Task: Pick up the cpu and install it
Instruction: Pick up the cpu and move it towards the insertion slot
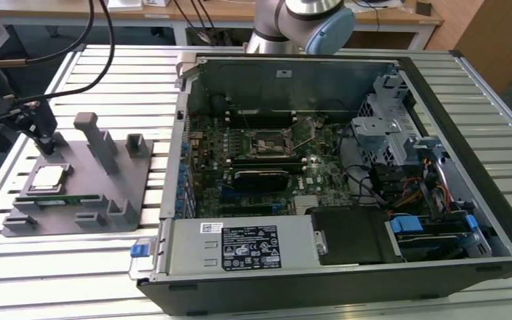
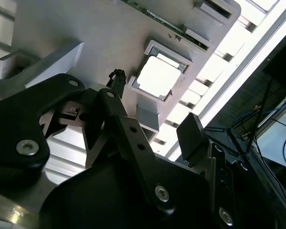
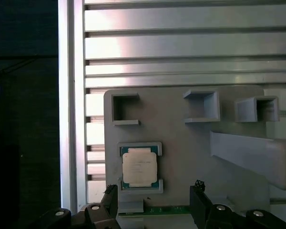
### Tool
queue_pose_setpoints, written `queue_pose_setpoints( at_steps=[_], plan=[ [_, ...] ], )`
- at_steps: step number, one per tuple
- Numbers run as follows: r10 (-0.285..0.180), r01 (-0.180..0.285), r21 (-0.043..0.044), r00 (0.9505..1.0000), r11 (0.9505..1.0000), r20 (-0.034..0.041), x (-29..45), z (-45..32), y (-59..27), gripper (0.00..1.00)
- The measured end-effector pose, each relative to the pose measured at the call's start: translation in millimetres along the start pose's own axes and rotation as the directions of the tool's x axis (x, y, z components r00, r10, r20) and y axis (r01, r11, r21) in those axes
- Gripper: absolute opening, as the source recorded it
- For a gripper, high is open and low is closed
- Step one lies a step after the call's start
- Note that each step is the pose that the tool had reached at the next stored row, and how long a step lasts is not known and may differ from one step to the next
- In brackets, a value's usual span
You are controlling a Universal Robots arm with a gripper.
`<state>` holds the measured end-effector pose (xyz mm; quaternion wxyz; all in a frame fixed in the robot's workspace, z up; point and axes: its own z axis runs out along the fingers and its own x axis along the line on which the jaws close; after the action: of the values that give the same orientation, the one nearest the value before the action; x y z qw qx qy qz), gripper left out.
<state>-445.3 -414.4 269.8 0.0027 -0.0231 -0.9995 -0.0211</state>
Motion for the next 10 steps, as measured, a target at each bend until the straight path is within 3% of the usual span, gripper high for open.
queue_pose_setpoints(
  at_steps=[4,7,10],
  plan=[
    [0.000,0.000,0.0001,1.0000,1.0000,-0.0001,0.0,1.8,-0.1,0.77],
    [0.000,0.000,0.0000,1.0000,1.0000,0.0001,0.0,3.4,-0.2,0.89],
    [0.000,0.000,0.0000,1.0000,1.0000,0.0000,0.0,5.4,-0.2,0.89]
  ],
)
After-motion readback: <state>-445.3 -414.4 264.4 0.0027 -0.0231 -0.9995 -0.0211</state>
